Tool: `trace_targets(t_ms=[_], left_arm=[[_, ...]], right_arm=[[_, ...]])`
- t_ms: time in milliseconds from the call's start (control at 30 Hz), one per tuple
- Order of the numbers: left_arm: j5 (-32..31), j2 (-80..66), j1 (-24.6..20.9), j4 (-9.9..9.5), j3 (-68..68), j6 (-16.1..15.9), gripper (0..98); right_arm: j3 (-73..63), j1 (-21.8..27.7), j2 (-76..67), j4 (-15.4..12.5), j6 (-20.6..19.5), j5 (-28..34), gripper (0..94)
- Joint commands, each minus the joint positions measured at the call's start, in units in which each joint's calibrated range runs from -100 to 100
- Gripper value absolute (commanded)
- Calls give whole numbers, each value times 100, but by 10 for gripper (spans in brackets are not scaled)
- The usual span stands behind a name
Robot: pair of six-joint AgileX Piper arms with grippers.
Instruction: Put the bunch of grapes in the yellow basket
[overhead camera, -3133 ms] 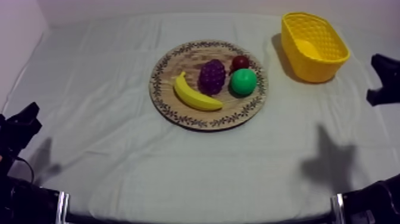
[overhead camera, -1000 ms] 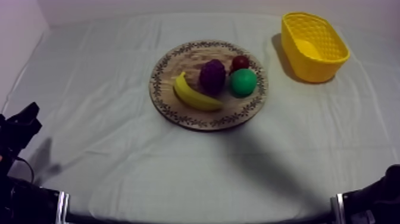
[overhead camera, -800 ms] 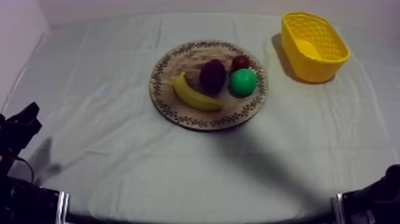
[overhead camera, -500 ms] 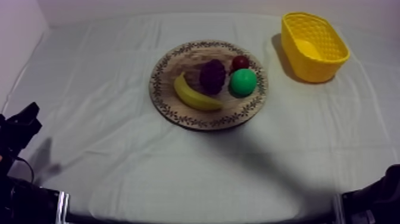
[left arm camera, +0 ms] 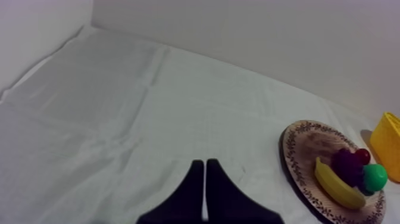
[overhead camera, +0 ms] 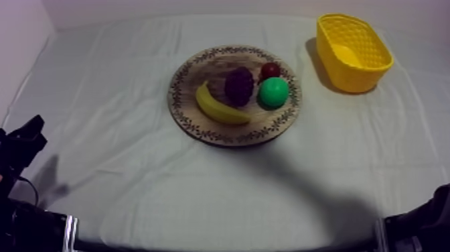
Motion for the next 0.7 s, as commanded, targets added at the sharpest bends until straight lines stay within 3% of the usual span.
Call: trace_targets(t_ms=[0, 300, 667], left_arm=[[0, 0, 1, 1, 0, 2, 1], [0, 0, 1, 1, 0, 2, 1], [0, 0, 1, 1, 0, 2, 1]], right_arm=[[140, 11, 79, -63, -119, 210, 5], [1115, -17, 313, -7, -444, -62, 5], [1344, -27, 321, 113, -595, -357, 5]])
